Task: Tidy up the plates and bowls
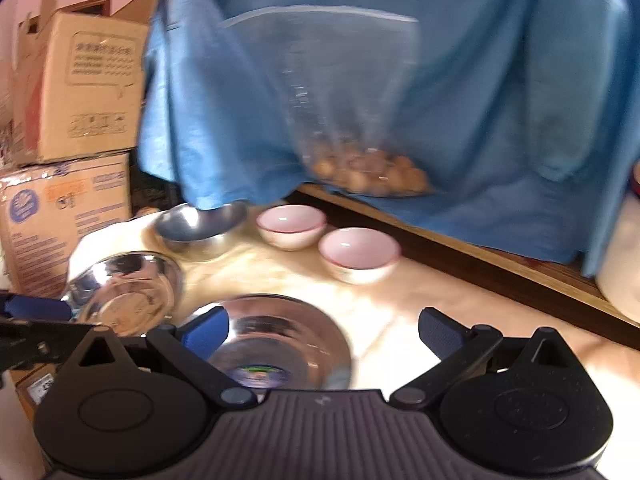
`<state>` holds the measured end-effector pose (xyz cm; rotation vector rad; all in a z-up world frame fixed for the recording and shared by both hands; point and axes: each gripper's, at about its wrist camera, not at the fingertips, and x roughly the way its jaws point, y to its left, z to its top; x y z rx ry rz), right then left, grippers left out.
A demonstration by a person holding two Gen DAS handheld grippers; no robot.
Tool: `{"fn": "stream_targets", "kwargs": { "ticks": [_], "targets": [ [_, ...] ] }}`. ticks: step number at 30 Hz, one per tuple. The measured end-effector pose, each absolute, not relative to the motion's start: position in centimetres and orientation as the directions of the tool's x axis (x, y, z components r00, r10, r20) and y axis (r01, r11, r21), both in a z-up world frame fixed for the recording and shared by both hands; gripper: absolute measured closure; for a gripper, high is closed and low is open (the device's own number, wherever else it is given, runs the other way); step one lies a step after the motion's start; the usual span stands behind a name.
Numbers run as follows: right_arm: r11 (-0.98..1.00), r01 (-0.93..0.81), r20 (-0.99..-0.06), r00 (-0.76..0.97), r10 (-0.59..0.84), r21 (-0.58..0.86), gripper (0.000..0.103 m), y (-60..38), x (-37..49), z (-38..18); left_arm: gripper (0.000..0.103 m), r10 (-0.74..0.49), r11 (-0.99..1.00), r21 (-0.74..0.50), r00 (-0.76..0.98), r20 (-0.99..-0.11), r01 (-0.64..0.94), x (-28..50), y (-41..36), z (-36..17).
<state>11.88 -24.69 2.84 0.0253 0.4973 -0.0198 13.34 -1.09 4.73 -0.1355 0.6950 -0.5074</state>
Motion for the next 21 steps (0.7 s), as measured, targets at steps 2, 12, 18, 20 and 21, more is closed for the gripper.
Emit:
{"fn": "stream_targets", "kwargs": {
  "ticks": [2,12,18,20,21],
  "targets": [
    [0.999,0.037,-0.478,0.878,-0.017,0.032,0.000,-25.9,11.4,2.6,0.001,-0.507,0.861,-0.308,0.632,-0.587,0.404,13.0,-1.7,4.4],
    [0.997,0.023,-0.522,0.853,0.016,0.067,0.000,-28.5,10.9,0.3,0.001,-0.473,0.881,-0.365,0.558,-0.682,0.301,12.9,-2.6,2.6],
    [0.995,0.026,-0.536,0.844,0.029,0.094,0.001,-28.8,11.0,-0.8,0.001,-0.444,0.895,-0.383,0.558,-0.701,0.230,13.9,-3.0,1.8],
    [0.995,0.029,-0.539,0.842,0.029,0.098,0.001,-28.8,10.9,-1.1,0.001,-0.435,0.898,-0.381,0.563,-0.703,0.218,14.0,-3.1,1.6],
    [0.994,0.031,-0.541,0.841,0.028,0.100,0.002,-28.8,10.8,-1.2,0.001,-0.430,0.900,-0.380,0.565,-0.704,0.212,14.1,-3.2,1.5]
  ]
}}
